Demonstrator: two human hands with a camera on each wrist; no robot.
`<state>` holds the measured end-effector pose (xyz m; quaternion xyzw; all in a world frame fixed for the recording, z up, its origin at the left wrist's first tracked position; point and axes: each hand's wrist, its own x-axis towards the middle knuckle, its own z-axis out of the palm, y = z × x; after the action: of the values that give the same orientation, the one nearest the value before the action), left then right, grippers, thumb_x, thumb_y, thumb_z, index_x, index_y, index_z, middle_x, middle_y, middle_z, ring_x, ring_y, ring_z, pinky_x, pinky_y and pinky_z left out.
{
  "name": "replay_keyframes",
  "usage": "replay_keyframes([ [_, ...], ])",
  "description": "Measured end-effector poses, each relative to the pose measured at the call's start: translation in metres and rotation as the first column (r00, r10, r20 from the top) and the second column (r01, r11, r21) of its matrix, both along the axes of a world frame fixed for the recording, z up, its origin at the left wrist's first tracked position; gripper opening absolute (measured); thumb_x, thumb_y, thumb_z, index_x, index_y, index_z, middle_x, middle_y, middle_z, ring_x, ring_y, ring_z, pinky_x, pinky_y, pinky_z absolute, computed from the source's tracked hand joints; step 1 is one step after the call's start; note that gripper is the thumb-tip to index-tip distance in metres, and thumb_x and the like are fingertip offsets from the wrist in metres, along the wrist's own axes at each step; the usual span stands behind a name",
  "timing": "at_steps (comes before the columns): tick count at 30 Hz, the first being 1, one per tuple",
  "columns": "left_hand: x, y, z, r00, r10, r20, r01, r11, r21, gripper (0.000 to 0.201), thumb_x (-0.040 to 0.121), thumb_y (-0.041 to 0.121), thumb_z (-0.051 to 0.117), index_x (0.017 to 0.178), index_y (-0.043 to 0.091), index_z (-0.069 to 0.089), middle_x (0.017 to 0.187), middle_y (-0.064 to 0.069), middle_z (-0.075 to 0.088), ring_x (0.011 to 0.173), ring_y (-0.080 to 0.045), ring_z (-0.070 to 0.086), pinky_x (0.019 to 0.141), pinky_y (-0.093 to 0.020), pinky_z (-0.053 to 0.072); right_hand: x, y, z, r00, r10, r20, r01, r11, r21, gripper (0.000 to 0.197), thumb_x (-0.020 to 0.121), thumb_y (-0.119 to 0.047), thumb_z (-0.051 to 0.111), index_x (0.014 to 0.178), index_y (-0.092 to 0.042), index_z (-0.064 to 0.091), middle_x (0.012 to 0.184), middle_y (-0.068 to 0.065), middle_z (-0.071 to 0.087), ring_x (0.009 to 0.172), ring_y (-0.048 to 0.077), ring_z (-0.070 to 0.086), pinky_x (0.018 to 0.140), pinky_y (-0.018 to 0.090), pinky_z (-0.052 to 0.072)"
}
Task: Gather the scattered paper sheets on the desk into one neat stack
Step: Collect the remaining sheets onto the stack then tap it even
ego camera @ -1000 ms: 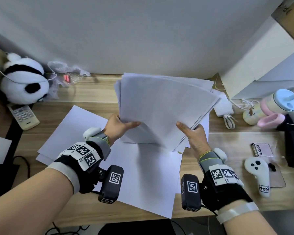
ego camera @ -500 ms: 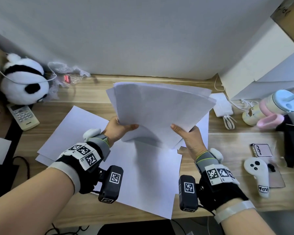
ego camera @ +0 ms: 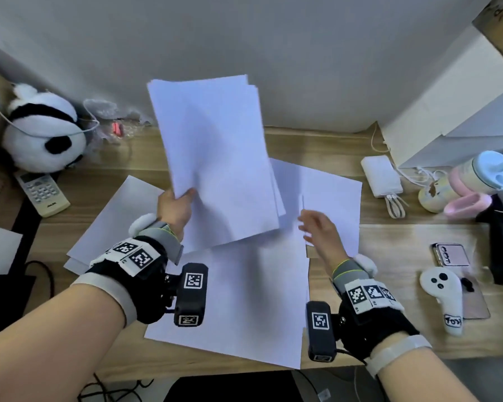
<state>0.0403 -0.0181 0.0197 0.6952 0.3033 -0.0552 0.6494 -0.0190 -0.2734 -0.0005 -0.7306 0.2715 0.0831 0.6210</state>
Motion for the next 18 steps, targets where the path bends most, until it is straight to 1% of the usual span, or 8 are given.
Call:
replay_keyframes([
  [2, -0.004, 0.013, -0.008, 0.997, 0.059, -0.045, -0.059, 0.998, -0.007, 0.035, 0.091, 0.009, 0.055, 0.125, 0.0, 0.057, 0.106, -0.005, 0.058, 0.095, -0.021, 0.054, 0.085, -0.032, 0.043, -0.009, 0.004, -0.016, 0.976, 0.184, -0.115, -0.199, 0.971, -0.133, 0.02, 0.086, -0.02, 0.065, 0.104, -0.014, 0.058, 0.1, 0.002, 0.059, 0.096, 0.017, 0.055, 0.072, 0.018, 0.042],
  [5, -0.012, 0.028, -0.019, 0.99, 0.095, -0.106, -0.093, 0.995, 0.025, 0.04, 0.091, 0.007, 0.054, 0.131, -0.001, 0.052, 0.122, -0.01, 0.06, 0.103, -0.023, 0.054, 0.094, -0.033, 0.042, -0.018, 0.016, -0.028, 0.866, 0.432, -0.253, -0.481, 0.858, -0.18, 0.041, 0.078, -0.015, 0.073, 0.116, -0.01, 0.057, 0.107, -0.001, 0.057, 0.1, 0.012, 0.052, 0.081, 0.021, 0.042],
  [7, -0.017, 0.037, -0.026, 0.983, 0.087, -0.16, -0.083, 0.996, 0.035, 0.042, 0.091, 0.006, 0.054, 0.132, -0.002, 0.05, 0.134, -0.013, 0.057, 0.106, -0.024, 0.054, 0.093, -0.031, 0.04, -0.02, 0.024, -0.033, 0.812, 0.503, -0.296, -0.573, 0.784, -0.238, 0.049, 0.074, -0.016, 0.074, 0.12, -0.013, 0.056, 0.114, 0.0, 0.06, 0.106, 0.013, 0.055, 0.088, 0.028, 0.048],
  [9, -0.021, 0.044, -0.031, 0.975, 0.08, -0.21, -0.07, 0.996, 0.053, 0.041, 0.092, 0.005, 0.053, 0.132, -0.003, 0.05, 0.136, -0.014, 0.055, 0.109, -0.027, 0.054, 0.088, -0.029, 0.037, -0.018, 0.028, -0.037, 0.778, 0.525, -0.345, -0.623, 0.711, -0.326, 0.052, 0.069, -0.022, 0.075, 0.118, -0.02, 0.056, 0.117, -0.001, 0.062, 0.108, 0.016, 0.058, 0.092, 0.034, 0.051],
  [12, -0.028, 0.05, -0.039, 0.968, 0.068, -0.243, -0.056, 0.997, 0.052, 0.04, 0.091, 0.005, 0.053, 0.131, -0.003, 0.051, 0.135, -0.014, 0.056, 0.1, -0.022, 0.05, 0.087, -0.029, 0.037, -0.017, 0.031, -0.043, 0.724, 0.53, -0.442, -0.687, 0.616, -0.386, 0.037, 0.07, -0.032, 0.07, 0.105, -0.029, 0.056, 0.101, -0.012, 0.063, 0.097, 0.016, 0.062, 0.083, 0.03, 0.052],
  [14, -0.031, 0.052, -0.041, 0.965, 0.066, -0.255, -0.059, 0.998, 0.036, 0.04, 0.091, 0.007, 0.055, 0.13, -0.002, 0.052, 0.134, -0.015, 0.057, 0.098, -0.021, 0.049, 0.087, -0.03, 0.037, -0.016, 0.031, -0.042, 0.723, 0.521, -0.453, -0.686, 0.618, -0.384, 0.009, 0.079, -0.03, 0.064, 0.082, -0.029, 0.056, 0.074, -0.013, 0.055, 0.076, 0.02, 0.059, 0.068, 0.027, 0.047],
  [15, -0.031, 0.055, -0.042, 0.964, 0.068, -0.259, -0.064, 0.998, 0.022, 0.041, 0.09, 0.008, 0.056, 0.13, -0.001, 0.053, 0.133, -0.014, 0.058, 0.099, -0.022, 0.05, 0.088, -0.031, 0.038, -0.015, 0.028, -0.043, 0.741, 0.511, -0.435, -0.666, 0.642, -0.38, 0.011, 0.082, -0.03, 0.062, 0.074, -0.029, 0.055, 0.069, -0.011, 0.053, 0.071, 0.021, 0.056, 0.065, 0.027, 0.044],
  [18, -0.03, 0.061, -0.042, 0.967, 0.062, -0.248, -0.083, 0.994, -0.075, 0.042, 0.089, 0.012, 0.06, 0.129, 0.003, 0.055, 0.133, -0.01, 0.059, 0.113, -0.028, 0.057, 0.104, -0.039, 0.041, -0.013, 0.012, -0.041, 0.852, 0.359, -0.381, -0.497, 0.783, -0.374, 0.01, 0.086, -0.027, 0.059, 0.087, -0.018, 0.063, 0.078, 0.001, 0.059, 0.073, 0.024, 0.054, 0.068, 0.028, 0.04],
])
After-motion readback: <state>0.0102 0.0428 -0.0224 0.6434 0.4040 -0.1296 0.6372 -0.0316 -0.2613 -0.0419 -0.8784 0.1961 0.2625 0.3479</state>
